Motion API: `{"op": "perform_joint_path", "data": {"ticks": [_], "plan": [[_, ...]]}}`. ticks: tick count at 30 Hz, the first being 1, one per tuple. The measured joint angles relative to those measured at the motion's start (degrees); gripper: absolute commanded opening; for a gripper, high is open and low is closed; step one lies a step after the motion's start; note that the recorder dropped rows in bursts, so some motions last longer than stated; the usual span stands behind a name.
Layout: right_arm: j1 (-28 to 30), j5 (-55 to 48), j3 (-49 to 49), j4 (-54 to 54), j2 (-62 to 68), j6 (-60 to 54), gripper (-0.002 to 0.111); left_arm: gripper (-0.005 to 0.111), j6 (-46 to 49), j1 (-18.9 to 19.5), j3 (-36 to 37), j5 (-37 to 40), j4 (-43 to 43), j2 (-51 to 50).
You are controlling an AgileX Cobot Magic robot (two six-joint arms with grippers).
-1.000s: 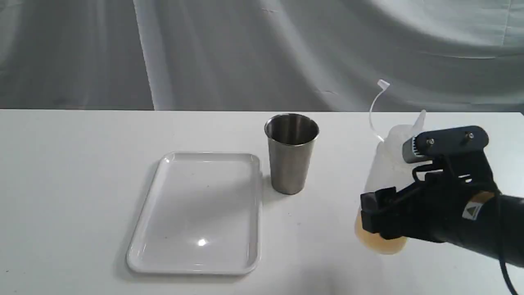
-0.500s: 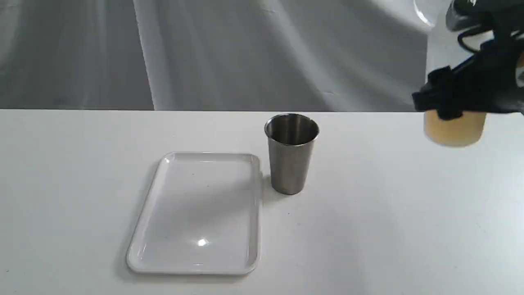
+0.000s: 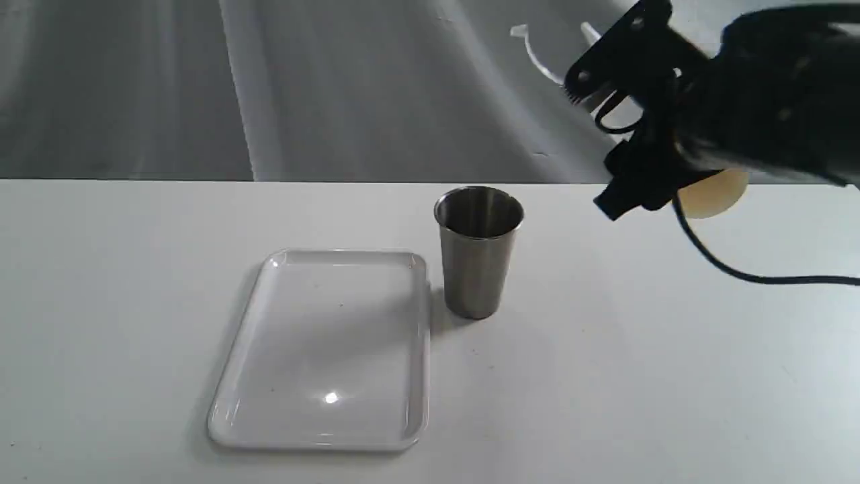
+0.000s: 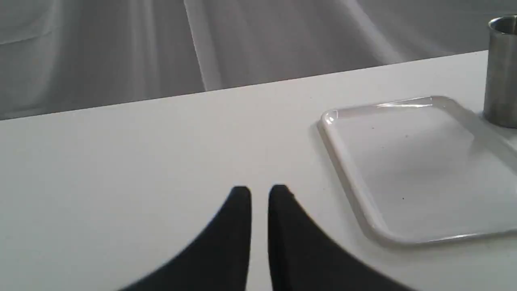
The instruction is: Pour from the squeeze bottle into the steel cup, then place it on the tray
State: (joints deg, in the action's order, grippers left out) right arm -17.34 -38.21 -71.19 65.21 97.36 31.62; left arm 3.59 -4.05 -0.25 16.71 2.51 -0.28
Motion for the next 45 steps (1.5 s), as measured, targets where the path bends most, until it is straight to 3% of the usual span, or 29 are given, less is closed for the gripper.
{"op": "perform_joint_path", "data": {"ticks": [18,45], "plan": [[-2.7,-3.3,-0.5,15.5,5.8,6.3,0.057,0.008,0.0,0.0,0.0,0.0,0.0,0.0],[-6.7,-24.7,-11.7,23.8,23.7,6.5,0.057,0.008,0.0,0.0,0.0,0.0,0.0,0.0]]}}
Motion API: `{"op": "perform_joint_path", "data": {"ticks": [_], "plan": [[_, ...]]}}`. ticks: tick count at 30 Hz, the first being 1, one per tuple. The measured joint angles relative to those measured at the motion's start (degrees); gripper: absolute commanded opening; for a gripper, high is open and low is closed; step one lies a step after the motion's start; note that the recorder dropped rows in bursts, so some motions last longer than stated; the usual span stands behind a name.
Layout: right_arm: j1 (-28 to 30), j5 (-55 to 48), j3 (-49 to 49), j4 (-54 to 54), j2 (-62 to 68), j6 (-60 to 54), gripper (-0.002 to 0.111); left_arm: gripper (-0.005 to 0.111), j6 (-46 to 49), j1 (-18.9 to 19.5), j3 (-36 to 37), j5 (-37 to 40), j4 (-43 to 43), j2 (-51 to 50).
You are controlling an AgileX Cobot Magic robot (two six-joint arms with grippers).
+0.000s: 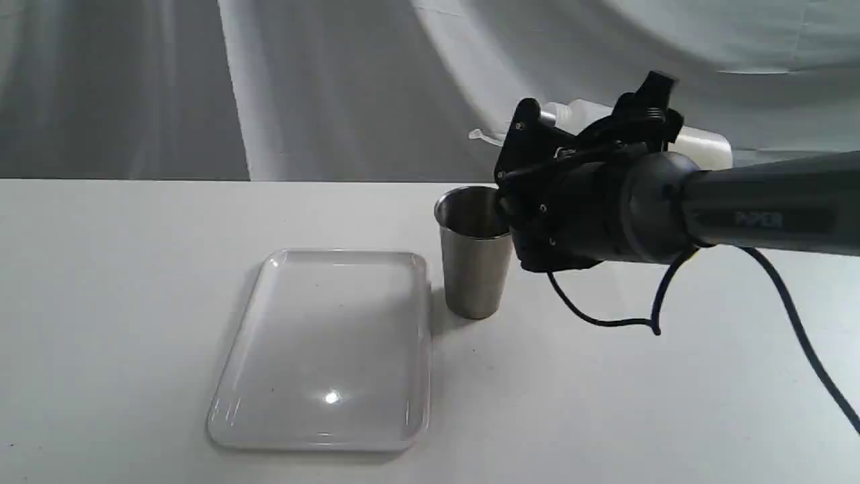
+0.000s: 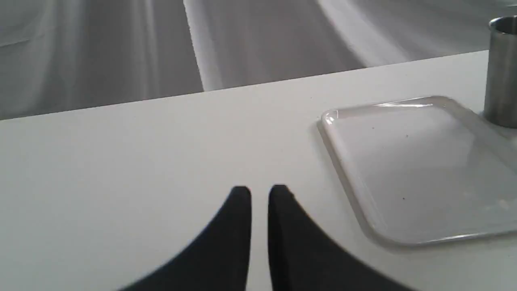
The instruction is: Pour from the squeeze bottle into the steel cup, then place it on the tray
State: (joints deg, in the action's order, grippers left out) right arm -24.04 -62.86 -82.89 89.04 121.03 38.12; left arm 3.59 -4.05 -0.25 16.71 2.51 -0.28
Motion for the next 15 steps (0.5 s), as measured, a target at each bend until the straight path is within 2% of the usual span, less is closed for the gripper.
{"op": "perform_joint_path", "data": {"ticks": [15], "plan": [[-0.1,-1.5,0.0,2.3,0.2,0.0,0.057,0.008,0.0,0.0,0.0,0.0,0.0,0.0]]}}
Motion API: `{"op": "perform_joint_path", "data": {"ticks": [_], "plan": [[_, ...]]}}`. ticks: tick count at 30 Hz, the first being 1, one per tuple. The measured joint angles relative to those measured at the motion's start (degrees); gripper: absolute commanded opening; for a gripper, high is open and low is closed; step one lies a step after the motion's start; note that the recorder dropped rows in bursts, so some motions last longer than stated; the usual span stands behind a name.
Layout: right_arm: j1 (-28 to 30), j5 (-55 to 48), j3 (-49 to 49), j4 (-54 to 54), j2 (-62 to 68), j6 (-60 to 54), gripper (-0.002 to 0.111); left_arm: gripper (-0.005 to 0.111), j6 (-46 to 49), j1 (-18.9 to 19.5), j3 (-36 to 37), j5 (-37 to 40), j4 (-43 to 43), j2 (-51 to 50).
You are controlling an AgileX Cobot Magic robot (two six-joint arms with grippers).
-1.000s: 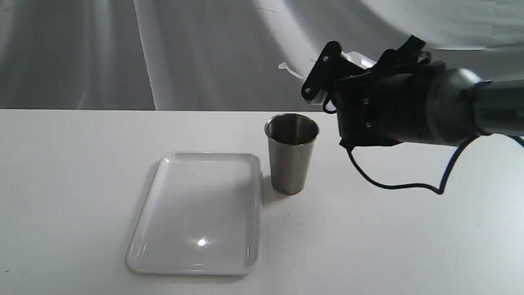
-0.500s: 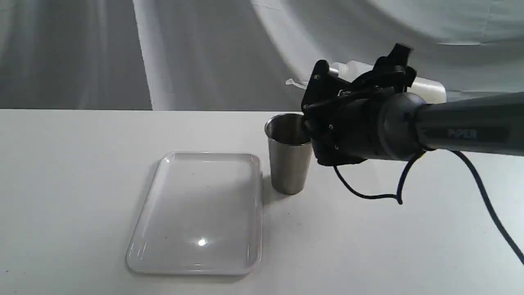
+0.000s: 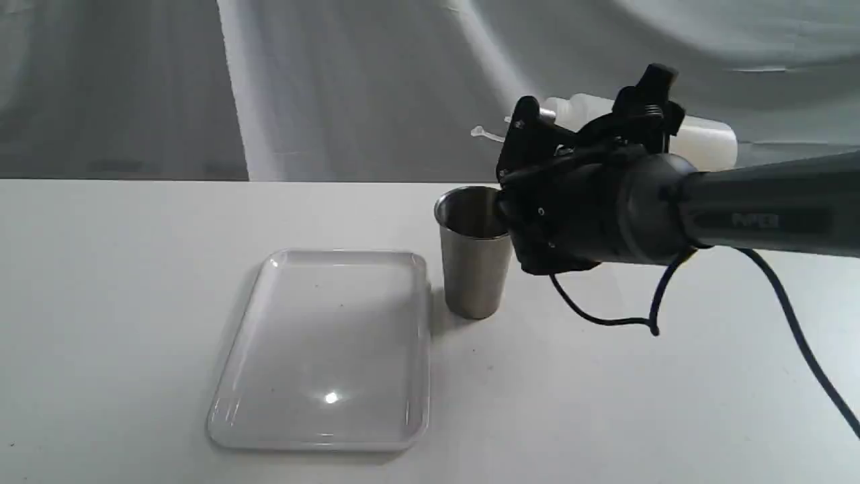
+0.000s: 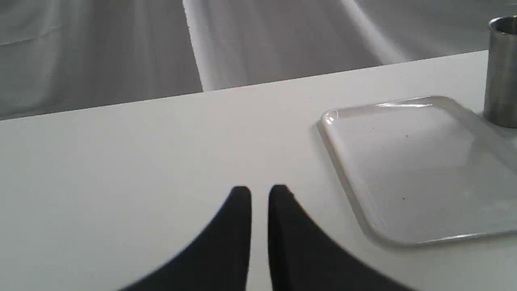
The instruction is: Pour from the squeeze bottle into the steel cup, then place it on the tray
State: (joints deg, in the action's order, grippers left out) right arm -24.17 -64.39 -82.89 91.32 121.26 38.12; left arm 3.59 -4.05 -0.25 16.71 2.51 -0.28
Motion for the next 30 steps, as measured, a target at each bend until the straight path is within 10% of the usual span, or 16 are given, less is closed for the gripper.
{"op": "perform_joint_path", "data": {"ticks": [30], "plan": [[-1.5,-0.4,0.0,5.9,0.0,-2.1,0.057,0.008,0.0,0.0,0.0,0.0,0.0,0.0]]}}
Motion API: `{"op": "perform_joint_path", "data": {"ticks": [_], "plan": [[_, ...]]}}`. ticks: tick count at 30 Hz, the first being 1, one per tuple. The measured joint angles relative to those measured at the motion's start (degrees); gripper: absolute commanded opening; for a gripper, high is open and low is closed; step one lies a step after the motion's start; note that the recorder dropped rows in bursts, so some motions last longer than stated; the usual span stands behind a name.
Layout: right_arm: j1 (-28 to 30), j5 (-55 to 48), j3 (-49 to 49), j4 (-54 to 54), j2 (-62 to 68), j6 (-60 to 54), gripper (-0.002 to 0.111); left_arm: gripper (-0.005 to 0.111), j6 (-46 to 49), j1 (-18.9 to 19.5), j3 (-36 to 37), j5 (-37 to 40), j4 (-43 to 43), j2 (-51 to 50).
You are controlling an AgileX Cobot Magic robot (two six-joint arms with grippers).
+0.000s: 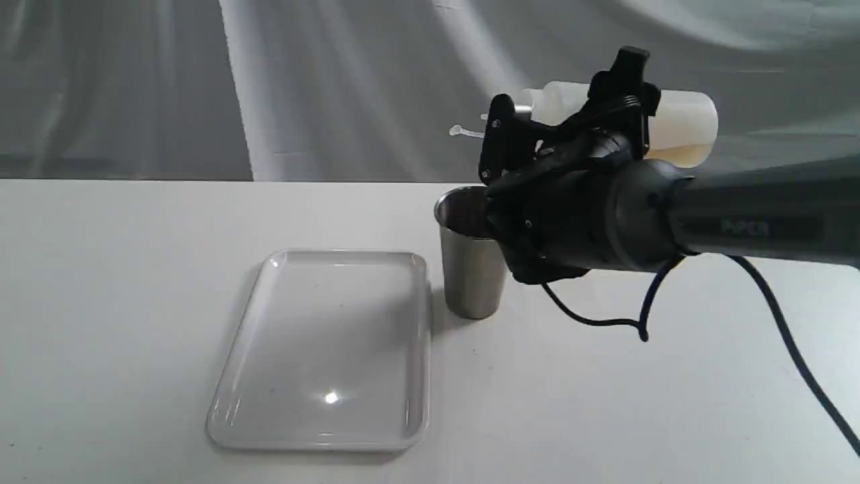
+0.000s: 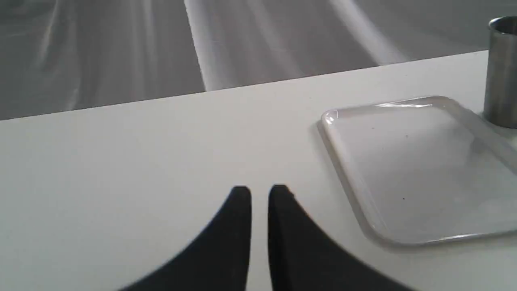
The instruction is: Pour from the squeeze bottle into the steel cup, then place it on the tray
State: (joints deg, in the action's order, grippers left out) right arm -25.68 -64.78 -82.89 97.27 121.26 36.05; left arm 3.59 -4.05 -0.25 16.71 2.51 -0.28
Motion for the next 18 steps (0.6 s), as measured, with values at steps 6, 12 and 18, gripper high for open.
{"op": "perform_joint_path", "data": {"ticks": [6,12,18], "plan": [[-0.1,0.0,0.0,0.0,0.0,-4.7,0.057,0.008,0.0,0.0,0.0,0.0,0.0,0.0],[-0.1,0.0,0.0,0.0,0.0,-9.5,0.057,0.008,0.0,0.0,0.0,0.0,0.0,0.0],[-0.1,0.0,0.0,0.0,0.0,-13.7,0.057,0.008,0.0,0.0,0.0,0.0,0.0,0.0]]}}
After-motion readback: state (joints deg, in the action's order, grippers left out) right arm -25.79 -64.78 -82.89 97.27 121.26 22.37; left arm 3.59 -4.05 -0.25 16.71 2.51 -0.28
